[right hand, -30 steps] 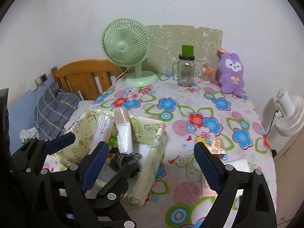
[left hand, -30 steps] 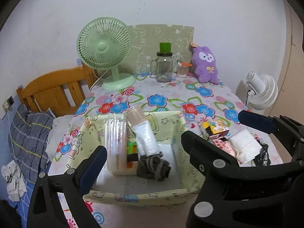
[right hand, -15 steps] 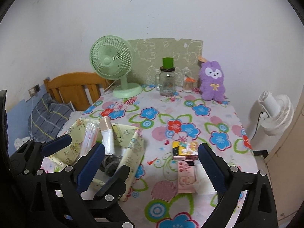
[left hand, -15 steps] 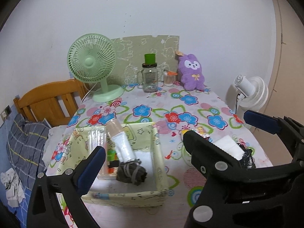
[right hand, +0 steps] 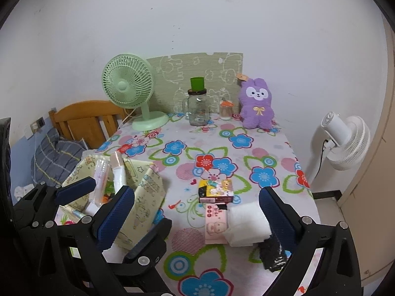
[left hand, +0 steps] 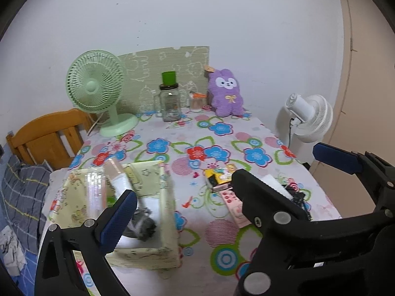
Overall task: Organize soft objects
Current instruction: 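Withdraw both tools from the box toward the towel and black bag, then grasp the black plastic bag with the right tool while the left tool grasps the folded white towel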
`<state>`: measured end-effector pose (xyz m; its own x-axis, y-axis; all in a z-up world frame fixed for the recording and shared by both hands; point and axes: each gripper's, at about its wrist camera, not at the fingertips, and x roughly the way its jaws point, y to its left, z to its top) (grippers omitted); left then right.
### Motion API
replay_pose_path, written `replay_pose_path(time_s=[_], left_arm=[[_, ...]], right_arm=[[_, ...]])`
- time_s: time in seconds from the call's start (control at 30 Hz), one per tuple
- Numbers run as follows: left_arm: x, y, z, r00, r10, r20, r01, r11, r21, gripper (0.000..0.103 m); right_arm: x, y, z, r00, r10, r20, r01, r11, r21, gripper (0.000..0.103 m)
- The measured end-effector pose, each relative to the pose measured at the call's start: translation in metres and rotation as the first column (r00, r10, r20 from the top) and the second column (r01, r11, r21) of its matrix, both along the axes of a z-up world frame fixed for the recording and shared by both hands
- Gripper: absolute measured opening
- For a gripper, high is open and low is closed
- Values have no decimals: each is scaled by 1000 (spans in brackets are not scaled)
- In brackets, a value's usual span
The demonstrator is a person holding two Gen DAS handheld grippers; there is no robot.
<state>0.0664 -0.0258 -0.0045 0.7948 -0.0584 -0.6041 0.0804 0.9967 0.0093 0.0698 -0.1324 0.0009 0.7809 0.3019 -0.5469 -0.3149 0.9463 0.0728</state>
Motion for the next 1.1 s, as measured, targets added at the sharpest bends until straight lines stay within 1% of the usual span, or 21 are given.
replay_pose_path(time_s=[0.1,0.27,0.37,0.47,0.57,0.7,0.83,0.97,1.1], left_arm=[[1,-10,-4,1000,-15,3,15,1000,1,103],[4,-23,-15,999,-30,-27,30,999,-18,102],[5,-31,-22,999,-25,-21,25,1000,-19,102],[8,-37,-31,999,-38,-38,38,999,-20,99],[9,-44,-40,998,-45,-49,44,999,-24,98],[12,-55,-49,996,-65,-59,64,998,-5,98],[17,-65,-58,993,-88,-74,88,996,2,98],[24,-73,-71,989,-104,-107,105,995,-1,98],[34,-77,-84,986,-95,-139,96,995,2,94]], right_arm=[[-1,-9,-3,1000,-8,17,8,1000,-4,102],[-1,-23,-14,1000,-31,5,31,999,-17,102],[1,-33,-22,1000,-25,-13,25,1000,3,102],[3,-40,-31,999,-32,-28,32,999,2,102],[5,-46,-40,998,-44,-44,44,999,0,102],[6,-54,-50,995,-87,-47,87,996,0,102],[13,-67,-64,989,-119,-87,121,992,19,102],[19,-75,-76,983,-147,-107,147,989,-4,102],[24,-83,-88,978,-162,-130,162,987,-11,101]])
